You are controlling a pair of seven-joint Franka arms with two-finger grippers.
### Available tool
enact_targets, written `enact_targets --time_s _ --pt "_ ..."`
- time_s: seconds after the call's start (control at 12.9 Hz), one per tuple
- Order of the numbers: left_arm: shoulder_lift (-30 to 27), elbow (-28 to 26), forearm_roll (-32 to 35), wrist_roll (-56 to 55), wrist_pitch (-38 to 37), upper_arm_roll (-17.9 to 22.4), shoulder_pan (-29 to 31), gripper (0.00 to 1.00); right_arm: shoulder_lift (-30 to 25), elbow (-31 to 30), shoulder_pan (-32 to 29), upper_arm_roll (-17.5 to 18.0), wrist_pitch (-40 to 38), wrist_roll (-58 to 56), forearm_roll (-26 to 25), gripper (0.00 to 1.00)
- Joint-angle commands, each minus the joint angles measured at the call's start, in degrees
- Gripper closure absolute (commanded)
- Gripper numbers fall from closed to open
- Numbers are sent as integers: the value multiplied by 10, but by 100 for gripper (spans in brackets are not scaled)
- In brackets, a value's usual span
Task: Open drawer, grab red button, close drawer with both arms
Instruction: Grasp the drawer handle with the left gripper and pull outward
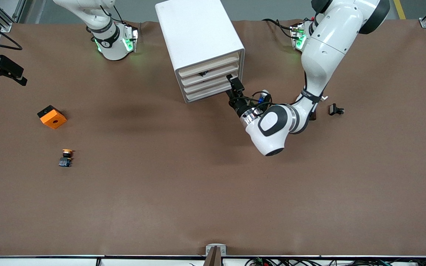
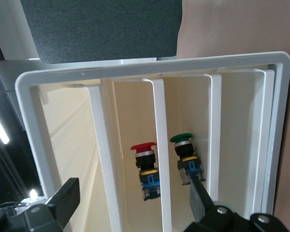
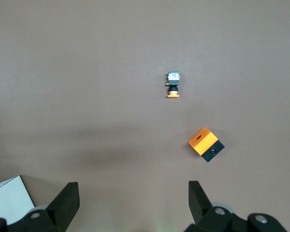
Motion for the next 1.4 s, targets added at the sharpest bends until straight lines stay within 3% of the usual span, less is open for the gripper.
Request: enact_targets --time_s 0.0,0.23,0.39,0.7,1.09,1.32 --pt "26 26 -9 5 -12 3 -12 0 1 2 -8 5 -3 5 -3 0" --pt "35 28 -10 37 -11 3 -36 6 1 3 -7 5 -2 5 -2 0" --pt "42 28 -10 38 -10 3 -38 27 1 4 -7 5 0 3 -3 0" --pt "57 28 -11 40 -1 2 -57 51 10 10 -7 5 0 0 -3 0" --pt "59 28 -29 39 0 3 -68 51 19 27 -11 4 -4 3 0 0" --pt "60 27 -28 37 11 3 -83 68 37 31 -15 3 -14 -1 1 0"
